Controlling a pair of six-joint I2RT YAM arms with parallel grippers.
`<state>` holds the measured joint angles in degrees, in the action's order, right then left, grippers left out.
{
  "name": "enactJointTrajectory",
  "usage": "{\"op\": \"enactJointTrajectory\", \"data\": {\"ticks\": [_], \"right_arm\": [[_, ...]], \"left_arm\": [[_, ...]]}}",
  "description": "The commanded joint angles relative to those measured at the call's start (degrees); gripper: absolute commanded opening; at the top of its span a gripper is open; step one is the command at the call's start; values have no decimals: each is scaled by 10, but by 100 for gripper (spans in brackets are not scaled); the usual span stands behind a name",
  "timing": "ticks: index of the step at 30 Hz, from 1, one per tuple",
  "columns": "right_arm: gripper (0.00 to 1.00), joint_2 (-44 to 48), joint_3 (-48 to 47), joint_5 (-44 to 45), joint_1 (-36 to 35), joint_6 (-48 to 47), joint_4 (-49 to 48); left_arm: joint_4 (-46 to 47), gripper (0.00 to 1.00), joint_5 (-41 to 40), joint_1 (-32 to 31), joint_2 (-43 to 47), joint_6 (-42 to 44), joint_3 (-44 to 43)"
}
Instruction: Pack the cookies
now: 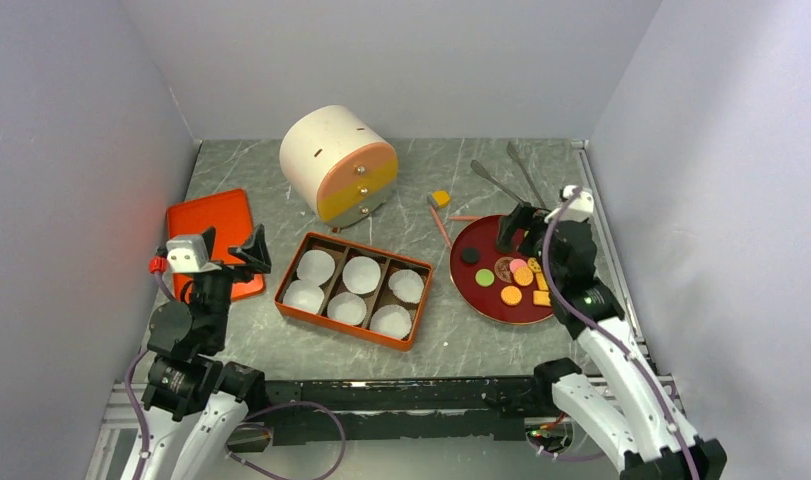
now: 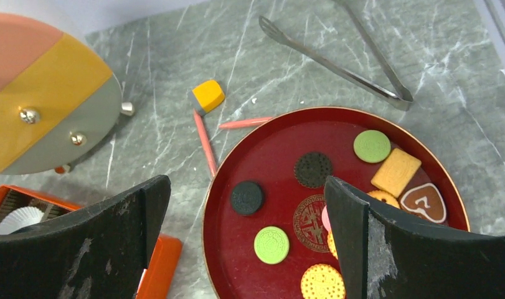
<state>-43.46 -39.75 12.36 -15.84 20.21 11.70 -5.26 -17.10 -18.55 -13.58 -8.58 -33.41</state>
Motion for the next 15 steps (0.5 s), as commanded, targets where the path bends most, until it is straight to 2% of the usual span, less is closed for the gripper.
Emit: {"op": "enactJointTrajectory", "data": {"ticks": [1,9,15], "right_arm": [[100,-85,-72,-39,0,-35,-9],[100,-261,-143,-107,59,-38,-37],[100,-378,-198,-121,96,-54,-79]], "left_arm": [[4,97,-4,-9,11,2,-16],[8,97,-2,-20,17,10,-14],[11,97,0,-34,16,17,-13]]}}
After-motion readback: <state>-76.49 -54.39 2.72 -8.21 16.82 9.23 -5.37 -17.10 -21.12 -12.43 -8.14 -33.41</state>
